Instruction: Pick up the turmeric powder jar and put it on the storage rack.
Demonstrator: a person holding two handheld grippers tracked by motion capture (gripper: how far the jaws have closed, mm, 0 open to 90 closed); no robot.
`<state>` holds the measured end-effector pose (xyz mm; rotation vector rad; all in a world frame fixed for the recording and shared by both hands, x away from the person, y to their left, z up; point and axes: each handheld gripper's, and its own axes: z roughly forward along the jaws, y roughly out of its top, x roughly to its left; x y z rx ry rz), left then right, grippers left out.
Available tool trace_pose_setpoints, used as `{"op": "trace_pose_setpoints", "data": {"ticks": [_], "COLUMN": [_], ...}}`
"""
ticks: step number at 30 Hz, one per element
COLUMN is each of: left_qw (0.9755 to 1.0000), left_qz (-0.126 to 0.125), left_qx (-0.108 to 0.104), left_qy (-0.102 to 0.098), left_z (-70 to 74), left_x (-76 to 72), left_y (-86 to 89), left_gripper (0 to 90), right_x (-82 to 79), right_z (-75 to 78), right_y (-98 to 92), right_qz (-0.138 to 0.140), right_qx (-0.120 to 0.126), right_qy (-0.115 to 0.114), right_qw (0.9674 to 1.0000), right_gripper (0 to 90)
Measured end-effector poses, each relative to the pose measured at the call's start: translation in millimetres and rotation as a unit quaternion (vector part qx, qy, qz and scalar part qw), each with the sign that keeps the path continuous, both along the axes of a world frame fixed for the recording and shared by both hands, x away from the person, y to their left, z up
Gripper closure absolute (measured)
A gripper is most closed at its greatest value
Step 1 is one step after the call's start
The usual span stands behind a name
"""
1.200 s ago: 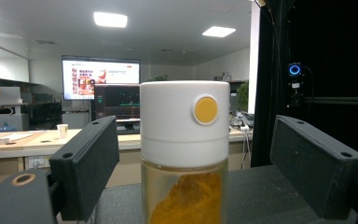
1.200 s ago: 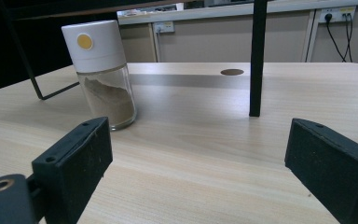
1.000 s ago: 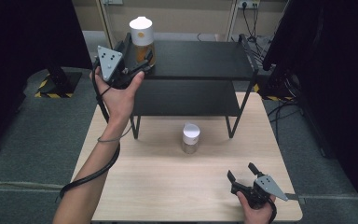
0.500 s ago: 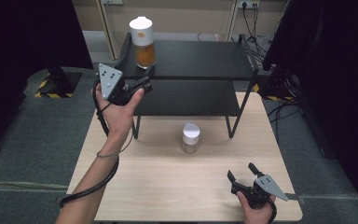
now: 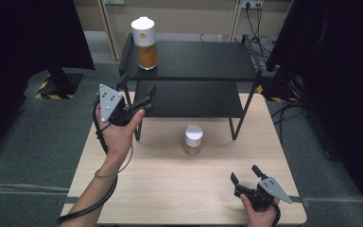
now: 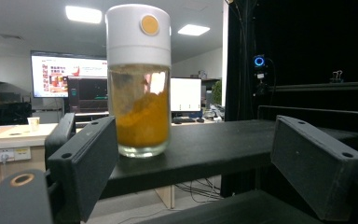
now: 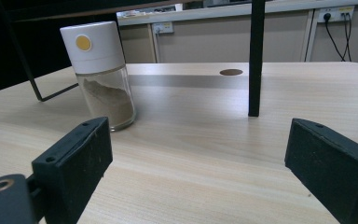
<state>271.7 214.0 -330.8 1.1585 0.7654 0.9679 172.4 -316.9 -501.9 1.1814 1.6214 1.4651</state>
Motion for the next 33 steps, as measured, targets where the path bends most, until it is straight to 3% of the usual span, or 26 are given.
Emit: {"op": "trace_pose_setpoints", "data": {"ticks": [23,33], "left_qw": [0.9989,0.9984], "left_qz": [-0.029,-0.042], "left_qx": [-0.017,-0.002], "left_qy": [0.032,0.038], "left_z": [-68.0,-89.5], "left_x": [-27.6,-33.7], "left_y": [3.2,7.8], "left_gripper": [13.4,13.2], "right_x": [-0.6,-0.6], "right_z": [-0.3,-0.2], "right_y": [0.1,0.5], "right_qz": [-0.001,-0.001], "right_qx": [0.000,-0.001], "right_qy": [-0.001,-0.001], "right_qw": [1.0000,1.0000], "right_gripper": [7.7,7.6]}}
